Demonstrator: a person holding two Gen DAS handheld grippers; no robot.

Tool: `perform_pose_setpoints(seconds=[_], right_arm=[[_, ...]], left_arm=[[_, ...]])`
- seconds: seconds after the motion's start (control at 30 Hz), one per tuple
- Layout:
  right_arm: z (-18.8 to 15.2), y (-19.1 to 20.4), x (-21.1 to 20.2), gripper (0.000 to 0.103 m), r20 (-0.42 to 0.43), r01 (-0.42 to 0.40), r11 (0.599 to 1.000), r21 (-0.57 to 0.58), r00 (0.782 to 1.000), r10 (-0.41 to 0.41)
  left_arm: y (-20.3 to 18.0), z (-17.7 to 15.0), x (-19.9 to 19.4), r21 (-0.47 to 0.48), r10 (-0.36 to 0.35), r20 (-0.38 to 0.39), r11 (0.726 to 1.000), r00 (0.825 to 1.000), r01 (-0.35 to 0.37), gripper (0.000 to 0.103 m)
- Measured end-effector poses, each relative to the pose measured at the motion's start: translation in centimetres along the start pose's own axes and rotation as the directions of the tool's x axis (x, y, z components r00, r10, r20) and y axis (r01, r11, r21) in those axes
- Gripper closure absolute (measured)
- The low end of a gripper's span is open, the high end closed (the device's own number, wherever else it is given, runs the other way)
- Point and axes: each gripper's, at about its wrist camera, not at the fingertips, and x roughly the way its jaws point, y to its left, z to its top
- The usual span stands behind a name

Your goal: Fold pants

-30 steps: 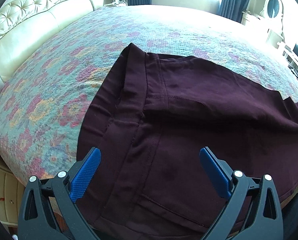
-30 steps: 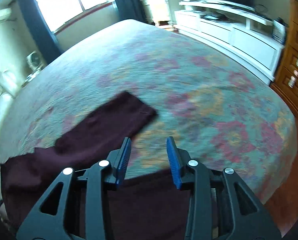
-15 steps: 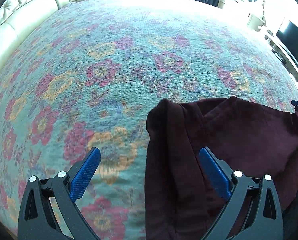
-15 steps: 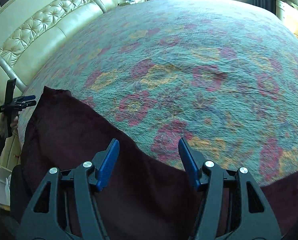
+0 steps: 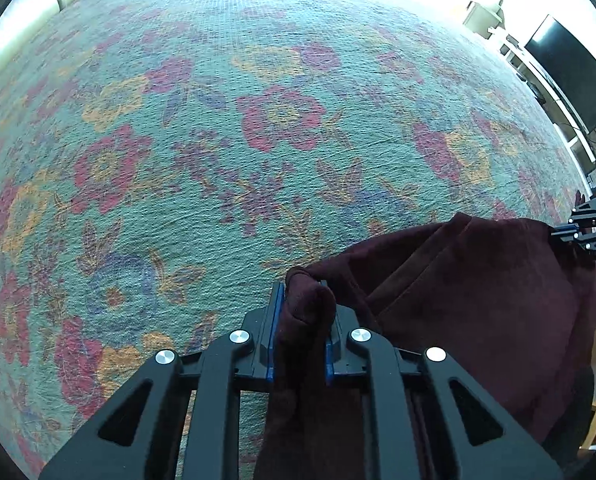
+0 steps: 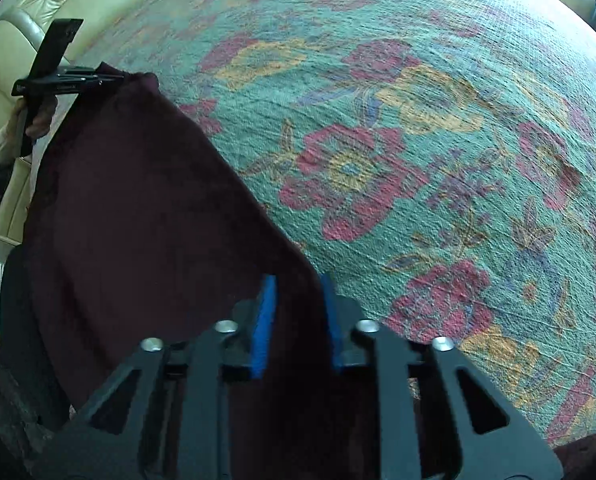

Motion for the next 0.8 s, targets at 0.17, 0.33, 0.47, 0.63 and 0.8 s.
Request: perform_pose_setpoints(seconds=[0.17,0.33,0.47,0.63,0.8], right_arm=[[-2.1,3.0,-4.8,0.099,0.135,0.078,0.996,-0.035,0.988,-0.072],[-5.6,8.3,-8.6,0.1,0.249,0.155,0.985,-0.078,0.959,-0.131],[-9.4,12.1,-9.6,0.099,0.298,0.204,0.976,-0.075,0.939,-0.173],[-13.7,15.2,-8.2,0.099,0.316,0.222,0.972,-0.07,0.93,-0.19],[-16.9,17.5,-4.1,0.099,0.243,0.215,0.974,-0.077,0.951,-0.191]], left_arm=[[0.4,-0.3,-3.7,-0.028,-0.057,0.072,0.998,0.996,0.059,0.089],[-0.7,-2.4,-9.1,-0.008,-0.106,0.173,0.994,0.979,0.109,0.089],[-1.4,-6.0,-13.1,-0.025,-0.171,0.242,0.983,0.955,0.183,0.088],[-2.4,-12.6,-16.2,-0.039,-0.223,0.281,0.969,0.933,0.244,0.086],[-2.9,-19.1,-14.6,-0.072,-0.208,0.215,0.971,0.954,0.228,0.082]])
